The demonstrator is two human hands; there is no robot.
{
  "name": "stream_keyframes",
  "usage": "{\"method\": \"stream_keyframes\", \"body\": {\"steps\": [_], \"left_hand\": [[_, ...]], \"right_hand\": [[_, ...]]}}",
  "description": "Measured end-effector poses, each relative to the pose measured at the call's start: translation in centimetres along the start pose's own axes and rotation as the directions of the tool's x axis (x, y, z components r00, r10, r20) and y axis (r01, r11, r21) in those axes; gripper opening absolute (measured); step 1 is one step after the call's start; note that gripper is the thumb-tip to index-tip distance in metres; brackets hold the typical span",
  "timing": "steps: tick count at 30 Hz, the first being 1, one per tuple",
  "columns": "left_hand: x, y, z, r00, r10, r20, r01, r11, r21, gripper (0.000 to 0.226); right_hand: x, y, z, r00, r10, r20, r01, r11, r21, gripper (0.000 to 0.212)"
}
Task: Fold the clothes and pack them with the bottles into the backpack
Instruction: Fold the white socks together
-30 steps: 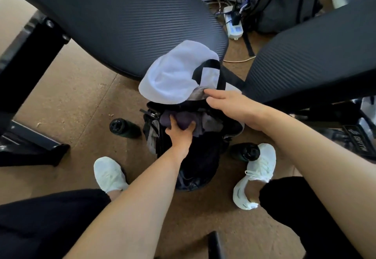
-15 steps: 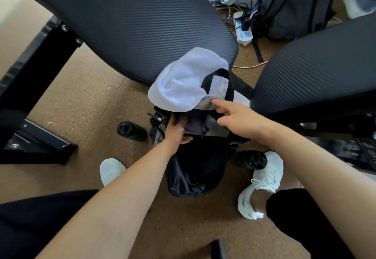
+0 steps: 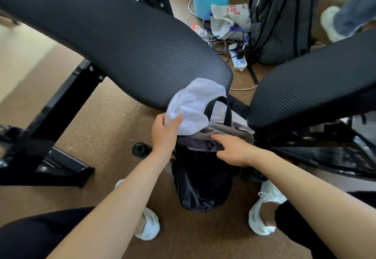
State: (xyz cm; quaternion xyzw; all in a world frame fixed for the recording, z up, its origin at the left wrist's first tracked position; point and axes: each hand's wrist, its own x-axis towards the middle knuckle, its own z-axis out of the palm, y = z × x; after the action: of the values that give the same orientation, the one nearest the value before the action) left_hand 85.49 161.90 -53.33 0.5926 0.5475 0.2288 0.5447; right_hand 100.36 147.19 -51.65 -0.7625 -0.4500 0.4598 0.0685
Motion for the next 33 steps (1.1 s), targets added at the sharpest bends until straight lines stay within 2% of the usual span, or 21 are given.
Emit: {"method": "stream_keyframes", "body": {"steps": [3, 8, 11, 13, 16, 19, 20, 22, 25, 27, 29, 31, 33], "left_hand": [[0.2, 2.6, 0.1, 0.999, 0.032, 0.035, -0.034, 0.998, 0.048, 0.034], [-1.3, 7.8, -1.0, 0.972, 0.205, 0.117, -0.187, 0.971, -0.146, 0.009], [-4.1, 11.2, -2.1, 0.933, 0.331, 0.142, -0.275, 0.91, -0.309, 0.008], [-6.4, 13.3, -3.5, 0.914, 0.373, 0.157, -0.288, 0.872, -0.396, 0.012], [-10.2, 15.4, -6.3, 0.899, 0.382, 0.215, -0.233, 0.832, -0.504, 0.01], [-13.9, 16.0, -8.9, 0.883, 0.35, 0.311, -0.141, 0.832, -0.536, 0.022], [-15.1, 15.9, -9.7, 0.877, 0.341, 0.339, -0.118, 0.837, -0.535, 0.03], [-17.3, 15.3, -10.8, 0.861, 0.328, 0.389, -0.074, 0.838, -0.541, 0.04], [-20.2, 14.2, -12.3, 0.837, 0.29, 0.464, 0.005, 0.844, -0.536, 0.049], [-21.8, 13.2, -13.4, 0.807, 0.266, 0.527, 0.067, 0.846, -0.53, 0.049], [-22.7, 11.9, -14.4, 0.78, 0.259, 0.57, 0.117, 0.834, -0.54, 0.043], [-23.1, 10.4, -15.6, 0.761, 0.235, 0.604, 0.158, 0.836, -0.525, 0.049], [-23.7, 9.3, -16.5, 0.754, 0.209, 0.623, 0.177, 0.848, -0.499, 0.068]], "right_hand": [[-0.9, 0.1, 0.6, 0.999, 0.003, 0.041, 0.001, 0.996, -0.094, 0.064], [-3.9, -0.1, 0.4, 0.996, 0.019, 0.089, -0.009, 0.993, -0.114, 0.057], [-6.2, -0.2, -0.1, 1.0, 0.009, 0.019, -0.008, 0.997, -0.074, 0.05], [-7.5, -0.2, -0.1, 0.995, -0.013, -0.1, 0.012, 1.0, -0.007, 0.046], [-9.8, -0.5, 0.5, 0.94, -0.029, -0.339, 0.098, 0.977, 0.189, 0.032], [-12.6, -2.0, 2.0, 0.795, -0.049, -0.605, 0.267, 0.923, 0.276, 0.024], [-13.7, -2.9, 2.8, 0.741, -0.051, -0.669, 0.336, 0.891, 0.304, 0.029], [-15.6, -4.6, 4.7, 0.641, -0.066, -0.765, 0.444, 0.845, 0.299, 0.053], [-17.3, -7.1, 7.4, 0.539, -0.095, -0.837, 0.493, 0.842, 0.222, 0.086], [-17.7, -8.0, 8.6, 0.501, -0.114, -0.858, 0.493, 0.852, 0.174, 0.087], [-17.8, -8.5, 9.2, 0.495, -0.141, -0.857, 0.492, 0.859, 0.143, 0.074], [-18.0, -8.9, 9.5, 0.533, -0.185, -0.826, 0.515, 0.845, 0.143, 0.059], [-18.3, -9.2, 10.0, 0.598, -0.273, -0.754, 0.552, 0.822, 0.141, 0.04]]}}
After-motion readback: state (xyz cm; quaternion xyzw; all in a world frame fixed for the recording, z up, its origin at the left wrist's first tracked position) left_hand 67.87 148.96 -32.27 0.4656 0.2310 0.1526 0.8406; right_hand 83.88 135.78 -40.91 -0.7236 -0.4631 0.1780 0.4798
